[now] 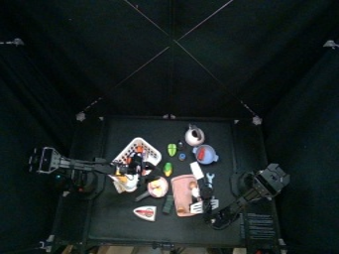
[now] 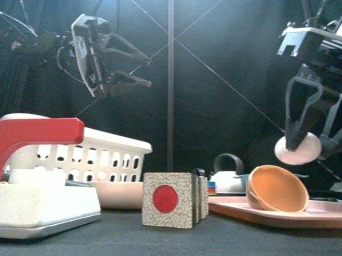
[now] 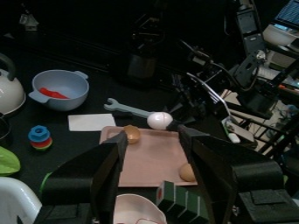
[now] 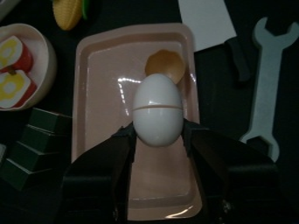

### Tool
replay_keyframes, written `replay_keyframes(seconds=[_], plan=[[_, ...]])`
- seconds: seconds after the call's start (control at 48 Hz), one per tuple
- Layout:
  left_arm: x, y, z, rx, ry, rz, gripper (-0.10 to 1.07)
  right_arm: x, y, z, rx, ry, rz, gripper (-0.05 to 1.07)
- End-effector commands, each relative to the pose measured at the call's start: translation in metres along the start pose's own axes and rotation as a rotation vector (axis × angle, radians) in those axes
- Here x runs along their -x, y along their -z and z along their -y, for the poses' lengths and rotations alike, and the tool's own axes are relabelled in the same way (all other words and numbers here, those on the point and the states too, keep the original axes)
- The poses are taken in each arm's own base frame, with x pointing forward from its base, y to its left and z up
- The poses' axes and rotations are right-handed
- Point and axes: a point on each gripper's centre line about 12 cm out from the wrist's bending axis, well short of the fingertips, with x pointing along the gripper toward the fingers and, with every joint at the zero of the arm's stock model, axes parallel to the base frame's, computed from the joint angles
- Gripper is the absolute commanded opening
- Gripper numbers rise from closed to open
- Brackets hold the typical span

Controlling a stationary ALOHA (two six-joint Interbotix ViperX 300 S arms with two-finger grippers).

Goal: Drop egg on plate

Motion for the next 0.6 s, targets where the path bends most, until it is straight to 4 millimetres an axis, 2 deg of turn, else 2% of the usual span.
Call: replay_keyframes(seconds=[0.0, 0.292, 0.583], plan=[[-0.001, -0.006, 0.002, 0.0, 0.007, 0.022, 0.87, 0.002, 0.001, -0.005, -0.027, -0.02, -0.034, 0.71], [-0.001, -0.005, 0.001, 0.001, 0.006, 0.019, 0.87, -0.014, 0.007, -0.004, -0.025, 0.018, -0.044, 0.74], [-0.001, -0.004, 0.001, 0.001, 0.005, 0.018, 0.87, -0.017, 0.007, -0.004, -0.029, 0.024, -0.051, 0.88]])
